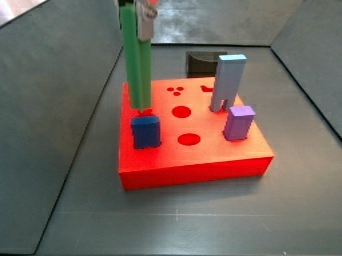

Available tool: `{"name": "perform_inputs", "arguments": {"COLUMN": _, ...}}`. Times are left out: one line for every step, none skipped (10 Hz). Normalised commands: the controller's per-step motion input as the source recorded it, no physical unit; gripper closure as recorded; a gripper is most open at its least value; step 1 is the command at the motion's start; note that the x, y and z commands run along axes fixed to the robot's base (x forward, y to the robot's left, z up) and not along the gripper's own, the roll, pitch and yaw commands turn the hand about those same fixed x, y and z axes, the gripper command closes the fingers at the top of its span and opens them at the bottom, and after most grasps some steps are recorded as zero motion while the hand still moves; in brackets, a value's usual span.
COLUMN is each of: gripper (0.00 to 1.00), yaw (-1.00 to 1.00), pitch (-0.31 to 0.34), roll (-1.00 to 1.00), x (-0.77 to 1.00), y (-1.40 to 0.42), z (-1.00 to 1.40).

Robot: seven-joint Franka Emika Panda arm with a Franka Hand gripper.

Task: Pick up the star object. Move up. Move to above the board. Insert the star object.
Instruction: Insert the star object.

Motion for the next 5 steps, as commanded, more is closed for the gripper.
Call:
{"name": "perform_inputs", "arguments": {"gripper": 1.00, "yaw": -0.47, "pitch": -0.040, "roll": 0.01, "x": 0.44, "y": 0.03, "z": -0.57}}
{"name": "perform_inputs", "arguments": {"gripper": 1.00, "yaw": -0.07, "pitch": -0.013, "roll": -0.01, "x": 0.01, "y": 0.03, "z": 0.00}}
{"name": "perform_inputs", "arguments": {"gripper": 1.00, "yaw": 0.00, "pitch": 0.000, "roll": 0.00, "x": 0.00, "y": 0.00, "z": -0.05}}
{"name": "perform_inputs", "arguments": {"gripper": 1.00, "yaw": -0.07, "pitch": -0.036, "roll": -0.05, "x": -0.35, "y": 0.04, "z": 0.00}}
{"name": "perform_inputs", "arguments": {"gripper": 1.00, "yaw": -0.01, "pitch": -0.087, "roll": -0.08, "x": -0.19, "y": 0.05, "z": 0.12}}
